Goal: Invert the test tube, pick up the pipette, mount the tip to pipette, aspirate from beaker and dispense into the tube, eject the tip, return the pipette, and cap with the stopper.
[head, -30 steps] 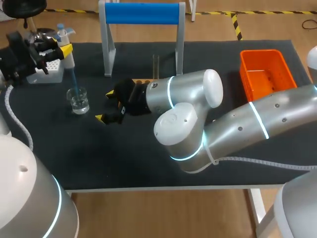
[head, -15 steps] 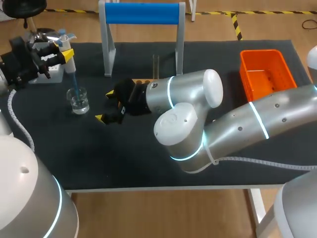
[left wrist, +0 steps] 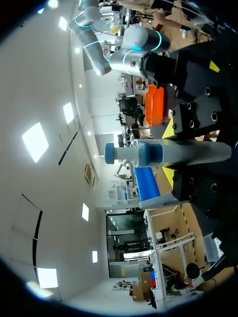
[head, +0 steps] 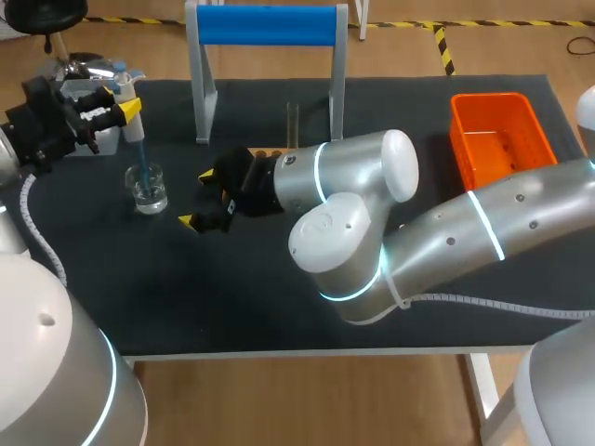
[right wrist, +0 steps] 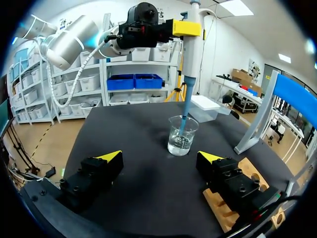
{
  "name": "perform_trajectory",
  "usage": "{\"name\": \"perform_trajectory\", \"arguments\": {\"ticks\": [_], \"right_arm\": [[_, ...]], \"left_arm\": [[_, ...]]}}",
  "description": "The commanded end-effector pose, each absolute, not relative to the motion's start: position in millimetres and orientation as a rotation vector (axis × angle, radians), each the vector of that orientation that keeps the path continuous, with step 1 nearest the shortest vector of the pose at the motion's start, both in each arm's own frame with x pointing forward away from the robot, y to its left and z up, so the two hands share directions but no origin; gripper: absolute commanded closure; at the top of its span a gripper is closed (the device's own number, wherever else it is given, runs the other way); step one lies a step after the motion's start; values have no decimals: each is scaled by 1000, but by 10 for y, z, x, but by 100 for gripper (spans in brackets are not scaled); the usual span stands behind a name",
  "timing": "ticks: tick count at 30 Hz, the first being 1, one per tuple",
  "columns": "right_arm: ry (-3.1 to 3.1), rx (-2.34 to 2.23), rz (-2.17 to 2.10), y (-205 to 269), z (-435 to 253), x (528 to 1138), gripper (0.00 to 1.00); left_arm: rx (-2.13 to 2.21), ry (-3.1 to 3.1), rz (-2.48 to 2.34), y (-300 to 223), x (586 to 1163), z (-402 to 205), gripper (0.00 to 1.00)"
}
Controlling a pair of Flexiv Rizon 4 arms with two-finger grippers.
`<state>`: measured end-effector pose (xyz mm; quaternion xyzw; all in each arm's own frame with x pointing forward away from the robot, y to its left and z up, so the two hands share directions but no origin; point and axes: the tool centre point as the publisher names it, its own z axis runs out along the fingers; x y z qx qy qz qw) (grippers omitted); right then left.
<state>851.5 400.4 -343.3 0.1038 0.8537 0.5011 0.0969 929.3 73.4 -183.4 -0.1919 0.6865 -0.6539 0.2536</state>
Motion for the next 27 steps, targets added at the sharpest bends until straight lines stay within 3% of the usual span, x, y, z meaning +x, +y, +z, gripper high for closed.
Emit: {"name": "perform_trajectory", "arguments": {"ticks": [1, 27], "right_arm": [[2527, 308, 1485, 4011, -3442, 8515, 0], [2527, 308, 1485, 4011, -3442, 8515, 0]], "left_arm": [[-525, 1858, -1775, 725, 9307, -1849, 100], [-543, 1860, -1772, 748, 9303, -1865, 100]]}}
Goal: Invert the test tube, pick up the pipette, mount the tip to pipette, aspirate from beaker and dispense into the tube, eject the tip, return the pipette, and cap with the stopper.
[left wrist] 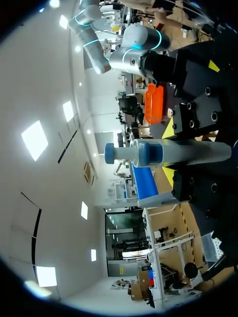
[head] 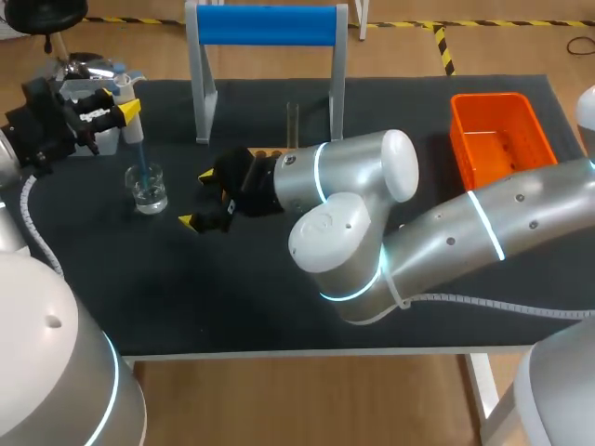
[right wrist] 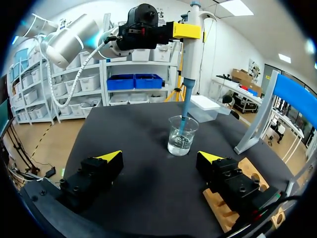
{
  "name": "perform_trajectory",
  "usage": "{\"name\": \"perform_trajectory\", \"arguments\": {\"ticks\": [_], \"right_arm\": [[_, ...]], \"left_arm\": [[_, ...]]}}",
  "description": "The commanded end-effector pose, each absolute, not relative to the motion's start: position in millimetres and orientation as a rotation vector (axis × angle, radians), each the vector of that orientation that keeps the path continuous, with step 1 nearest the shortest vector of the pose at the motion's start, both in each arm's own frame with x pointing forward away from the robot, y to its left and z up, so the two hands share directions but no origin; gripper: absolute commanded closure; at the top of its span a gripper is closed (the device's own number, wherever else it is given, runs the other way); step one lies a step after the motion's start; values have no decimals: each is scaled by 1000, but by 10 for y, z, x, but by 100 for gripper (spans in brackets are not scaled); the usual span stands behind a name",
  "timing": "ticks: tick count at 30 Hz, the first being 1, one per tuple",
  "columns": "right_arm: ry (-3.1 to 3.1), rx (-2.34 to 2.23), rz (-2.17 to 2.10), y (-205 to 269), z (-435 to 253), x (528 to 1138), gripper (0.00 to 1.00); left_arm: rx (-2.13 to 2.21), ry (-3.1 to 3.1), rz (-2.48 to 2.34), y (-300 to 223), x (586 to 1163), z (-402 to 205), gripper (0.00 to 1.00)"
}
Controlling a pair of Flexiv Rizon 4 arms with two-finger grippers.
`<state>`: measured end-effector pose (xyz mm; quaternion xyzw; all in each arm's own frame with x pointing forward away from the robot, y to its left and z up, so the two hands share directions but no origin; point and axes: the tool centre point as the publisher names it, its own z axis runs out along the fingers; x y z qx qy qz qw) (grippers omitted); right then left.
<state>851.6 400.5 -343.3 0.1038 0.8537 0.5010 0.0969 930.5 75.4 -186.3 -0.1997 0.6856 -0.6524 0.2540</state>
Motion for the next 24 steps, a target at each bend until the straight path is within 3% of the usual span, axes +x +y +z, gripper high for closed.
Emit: {"name": "perform_trajectory", "arguments": {"ticks": [1, 24], "right_arm": [[2527, 308, 1485, 4011, -3442, 8515, 0], [2544, 115, 1608, 3622, -2740, 8387, 0]], "left_arm": [[-543, 1860, -1772, 748, 9303, -1865, 100], [-543, 1860, -1772, 748, 9303, -1865, 100]]}}
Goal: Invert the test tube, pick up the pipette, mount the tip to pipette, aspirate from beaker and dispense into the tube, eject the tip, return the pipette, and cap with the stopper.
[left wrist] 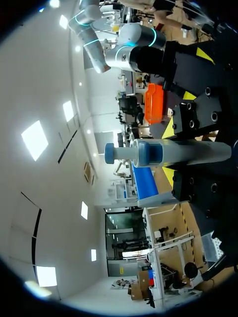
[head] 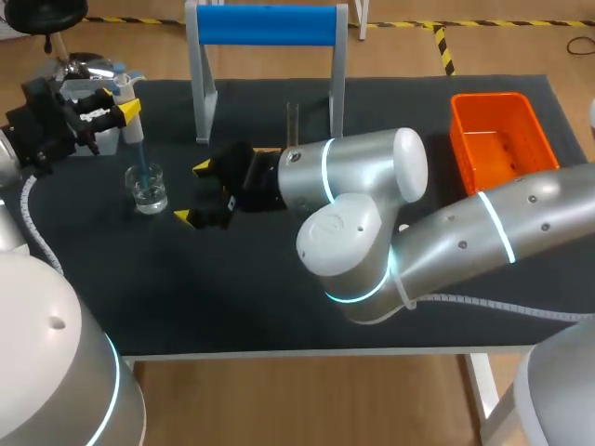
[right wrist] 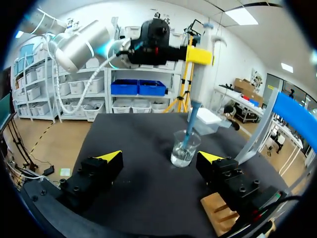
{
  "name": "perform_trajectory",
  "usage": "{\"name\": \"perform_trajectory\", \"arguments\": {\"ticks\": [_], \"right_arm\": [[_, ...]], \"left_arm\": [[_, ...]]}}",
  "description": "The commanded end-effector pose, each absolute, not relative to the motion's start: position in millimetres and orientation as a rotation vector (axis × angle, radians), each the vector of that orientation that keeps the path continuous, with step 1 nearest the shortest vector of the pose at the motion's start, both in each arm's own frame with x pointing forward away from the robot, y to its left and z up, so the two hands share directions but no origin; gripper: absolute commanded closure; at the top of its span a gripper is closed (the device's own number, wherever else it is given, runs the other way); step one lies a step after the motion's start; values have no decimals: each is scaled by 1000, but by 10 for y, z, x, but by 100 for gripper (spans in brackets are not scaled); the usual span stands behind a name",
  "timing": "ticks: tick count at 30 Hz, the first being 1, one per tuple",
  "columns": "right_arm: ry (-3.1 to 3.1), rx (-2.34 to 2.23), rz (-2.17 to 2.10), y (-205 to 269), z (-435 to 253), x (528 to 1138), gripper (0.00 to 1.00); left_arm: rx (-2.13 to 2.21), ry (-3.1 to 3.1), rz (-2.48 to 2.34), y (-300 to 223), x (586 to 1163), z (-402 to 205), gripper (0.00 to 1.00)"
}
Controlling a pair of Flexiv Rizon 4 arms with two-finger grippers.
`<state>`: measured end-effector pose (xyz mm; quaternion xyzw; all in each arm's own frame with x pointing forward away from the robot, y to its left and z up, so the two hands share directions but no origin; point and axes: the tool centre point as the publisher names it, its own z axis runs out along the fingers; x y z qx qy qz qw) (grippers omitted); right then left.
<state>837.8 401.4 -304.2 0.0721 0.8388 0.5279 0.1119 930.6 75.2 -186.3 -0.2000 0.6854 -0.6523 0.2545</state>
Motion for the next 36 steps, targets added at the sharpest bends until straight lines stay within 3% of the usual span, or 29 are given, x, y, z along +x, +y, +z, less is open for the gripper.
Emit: {"name": "perform_trajectory", "arguments": {"ticks": [1, 13, 32, 33, 34, 35, 36], "right_arm": [[2541, 86, 1615, 3591, -2673, 8385, 0], [2533, -105, 1789, 3351, -1977, 8470, 0], [2603, -360, 1902, 3394, -1513, 8815, 2], [2605, -373, 1912, 3406, -1491, 8831, 23], [2604, -378, 1910, 3415, -1466, 8850, 38], [2607, -399, 1905, 3426, -1446, 8871, 50], [2608, -419, 1908, 3440, -1426, 8887, 55]], "left_arm": [[-543, 1860, -1772, 748, 9303, -1865, 100], [-543, 1860, -1772, 748, 9303, -1865, 100], [-543, 1860, -1772, 748, 9303, -1865, 100], [-543, 1860, -1772, 748, 9303, -1865, 100], [-543, 1860, -1772, 748, 9303, -1865, 100], [-543, 1860, -1772, 748, 9303, -1865, 100], [-543, 1860, -1772, 748, 9303, -1865, 100]]}}
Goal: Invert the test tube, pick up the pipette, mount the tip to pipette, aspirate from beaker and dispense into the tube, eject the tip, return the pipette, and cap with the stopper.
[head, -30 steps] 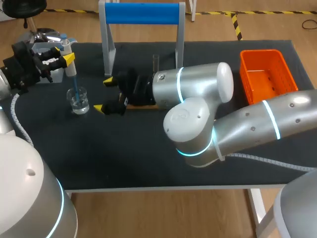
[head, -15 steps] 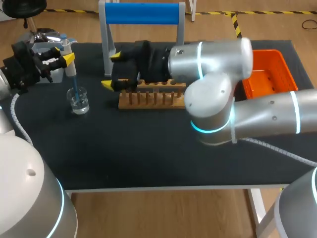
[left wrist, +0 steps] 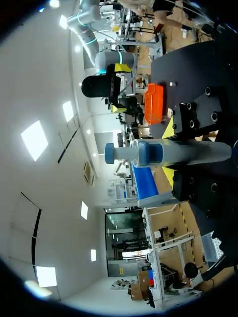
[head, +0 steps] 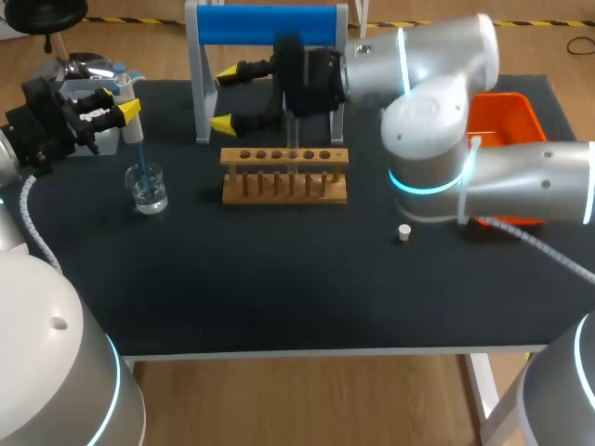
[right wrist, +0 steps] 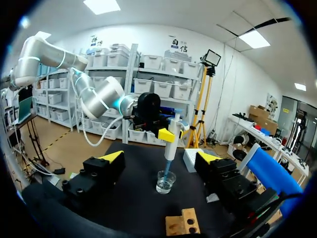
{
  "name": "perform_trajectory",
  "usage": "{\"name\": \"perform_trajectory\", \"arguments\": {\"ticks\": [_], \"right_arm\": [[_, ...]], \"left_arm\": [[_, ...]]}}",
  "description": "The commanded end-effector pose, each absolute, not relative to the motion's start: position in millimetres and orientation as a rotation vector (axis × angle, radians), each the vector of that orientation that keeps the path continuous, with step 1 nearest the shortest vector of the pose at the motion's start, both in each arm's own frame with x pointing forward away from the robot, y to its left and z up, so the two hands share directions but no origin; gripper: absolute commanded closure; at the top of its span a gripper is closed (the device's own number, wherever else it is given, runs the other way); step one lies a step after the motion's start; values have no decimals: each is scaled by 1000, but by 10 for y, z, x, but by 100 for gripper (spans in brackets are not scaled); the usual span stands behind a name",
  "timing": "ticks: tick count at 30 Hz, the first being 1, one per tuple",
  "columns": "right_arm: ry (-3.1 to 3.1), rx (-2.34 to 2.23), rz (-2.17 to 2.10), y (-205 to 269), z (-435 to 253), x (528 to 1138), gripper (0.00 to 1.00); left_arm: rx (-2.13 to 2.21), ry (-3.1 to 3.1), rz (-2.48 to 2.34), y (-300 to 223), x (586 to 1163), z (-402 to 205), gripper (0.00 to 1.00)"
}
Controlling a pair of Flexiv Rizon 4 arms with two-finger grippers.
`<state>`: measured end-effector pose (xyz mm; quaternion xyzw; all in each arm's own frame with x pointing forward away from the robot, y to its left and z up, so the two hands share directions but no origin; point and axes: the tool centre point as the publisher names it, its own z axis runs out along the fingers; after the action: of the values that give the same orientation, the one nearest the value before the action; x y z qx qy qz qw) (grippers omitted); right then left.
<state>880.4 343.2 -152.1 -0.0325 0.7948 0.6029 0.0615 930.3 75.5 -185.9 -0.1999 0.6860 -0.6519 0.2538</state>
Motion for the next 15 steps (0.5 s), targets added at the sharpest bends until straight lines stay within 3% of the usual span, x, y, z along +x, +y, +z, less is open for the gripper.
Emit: {"name": "perform_trajectory", "arguments": {"ticks": [1, 3, 5, 15], "right_arm": [[2609, -436, 1903, 3457, -1406, 8901, 60], [2604, -468, 1914, 3495, -1362, 8924, 76], [2601, -478, 1916, 3533, -1319, 8949, 100], [2575, -530, 2050, 3752, -1154, 9064, 100]], "left_arm": [[-543, 1860, -1772, 748, 9303, -1865, 100], [-543, 1860, -1772, 748, 9303, -1865, 100], [-543, 1860, -1772, 748, 9303, -1865, 100], [-543, 1860, -1772, 748, 9303, -1865, 100]]}}
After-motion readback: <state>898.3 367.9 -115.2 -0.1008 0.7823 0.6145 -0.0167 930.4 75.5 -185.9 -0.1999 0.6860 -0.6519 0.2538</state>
